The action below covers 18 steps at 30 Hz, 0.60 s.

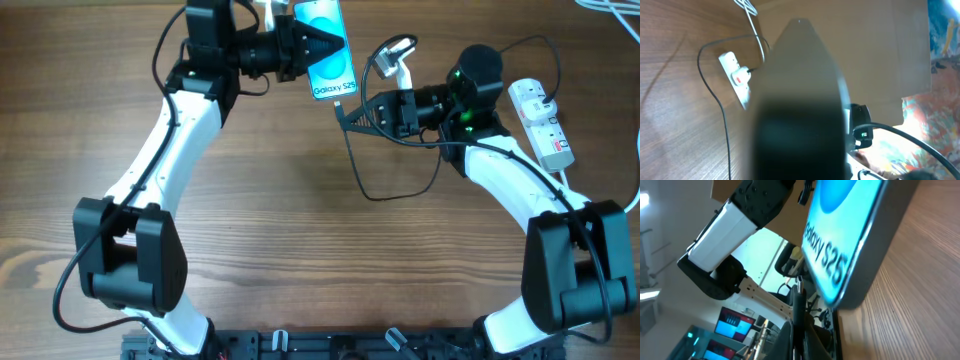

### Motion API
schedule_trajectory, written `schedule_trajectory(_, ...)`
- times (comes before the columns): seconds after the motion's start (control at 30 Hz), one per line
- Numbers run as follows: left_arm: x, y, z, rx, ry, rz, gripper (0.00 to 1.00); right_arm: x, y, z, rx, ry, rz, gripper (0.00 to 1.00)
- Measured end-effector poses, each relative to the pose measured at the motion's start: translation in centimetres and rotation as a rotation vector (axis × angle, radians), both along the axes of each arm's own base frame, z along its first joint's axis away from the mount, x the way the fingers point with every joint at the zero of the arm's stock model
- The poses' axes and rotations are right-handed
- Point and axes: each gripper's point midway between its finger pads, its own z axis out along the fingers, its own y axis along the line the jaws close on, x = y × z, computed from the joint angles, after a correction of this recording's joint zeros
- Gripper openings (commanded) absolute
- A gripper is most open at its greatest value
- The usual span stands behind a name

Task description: Plug charger to phone and switch on socket

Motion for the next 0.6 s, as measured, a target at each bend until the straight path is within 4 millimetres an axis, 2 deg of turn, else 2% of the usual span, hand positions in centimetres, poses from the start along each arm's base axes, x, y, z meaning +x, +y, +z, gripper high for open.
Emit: schedule_trajectory(0.6,-0.11,-0.37,0.33,-0.006,-0.018,-0.007,0.04,0.01,0.00,0.00,-0.009,0.043,-0.001,0.04)
